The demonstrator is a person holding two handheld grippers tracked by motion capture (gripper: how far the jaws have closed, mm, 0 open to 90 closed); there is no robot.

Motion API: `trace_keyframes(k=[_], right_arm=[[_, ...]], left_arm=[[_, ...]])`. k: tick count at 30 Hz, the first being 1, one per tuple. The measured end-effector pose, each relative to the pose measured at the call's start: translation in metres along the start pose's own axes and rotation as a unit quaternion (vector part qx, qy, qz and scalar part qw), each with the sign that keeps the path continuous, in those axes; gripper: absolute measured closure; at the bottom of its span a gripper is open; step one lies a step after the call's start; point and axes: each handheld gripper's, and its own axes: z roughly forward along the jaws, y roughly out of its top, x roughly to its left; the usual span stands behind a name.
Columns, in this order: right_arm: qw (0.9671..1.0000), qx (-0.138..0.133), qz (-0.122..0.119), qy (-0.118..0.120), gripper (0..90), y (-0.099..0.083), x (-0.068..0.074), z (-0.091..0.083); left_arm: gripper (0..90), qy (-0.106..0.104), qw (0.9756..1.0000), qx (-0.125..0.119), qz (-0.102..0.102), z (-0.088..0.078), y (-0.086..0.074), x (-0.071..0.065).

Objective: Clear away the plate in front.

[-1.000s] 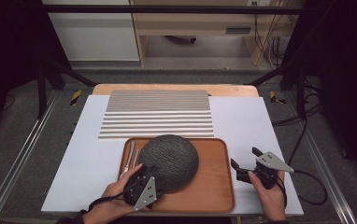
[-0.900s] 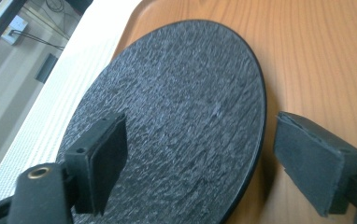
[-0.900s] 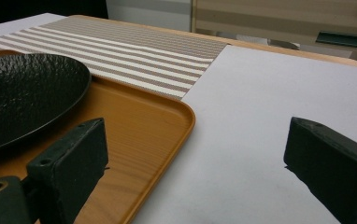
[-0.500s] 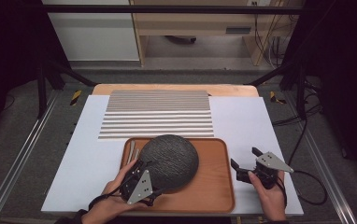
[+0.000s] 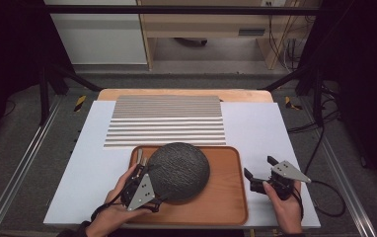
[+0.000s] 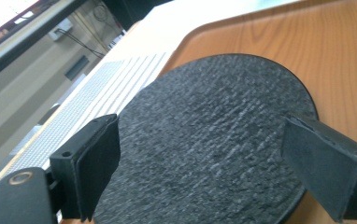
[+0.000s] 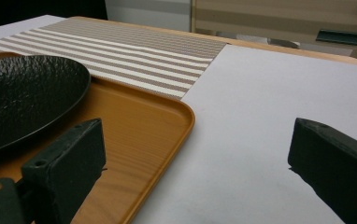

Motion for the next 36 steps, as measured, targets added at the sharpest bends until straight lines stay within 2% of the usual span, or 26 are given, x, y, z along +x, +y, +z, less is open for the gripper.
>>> trace_keyframes(k=[5,10,14,23,26,30,36], right_arm=[[1.0,0.001,-0.001,0.001,4.5,0.0,0.0,0.0],[1.0,0.002,0.0,0.002,4.4,0.0,0.001,0.001],[1.0,0.002,0.001,0.004,4.2,0.0,0.001,0.001],[1.0,0.002,-0.001,0.005,3.9,-0.001,0.001,0.001],[1.0,0.003,-0.003,0.005,4.0,-0.001,0.001,0.001],[1.0,0.001,-0.001,0.006,4.0,0.0,0.001,0.0],[1.0,0.0,-0.001,0.008,3.9,0.0,0.001,0.0]], left_arm=[[11.4,0.017,0.9996,-0.007,-0.023,-0.003,-0.003,0.007],[10.3,0.031,0.999,-0.011,-0.031,-0.007,-0.006,0.015],[9.9,0.039,0.998,-0.021,-0.046,-0.008,-0.01,0.02],[8.2,0.069,0.9949,-0.023,-0.07,-0.015,-0.019,0.033],[8.2,0.083,0.9929,-0.025,-0.082,-0.019,-0.023,0.038],[8.0,0.106,0.989,-0.026,-0.1,-0.028,-0.028,0.041],[7.2,0.131,0.9801,-0.034,-0.145,-0.042,-0.04,0.052]])
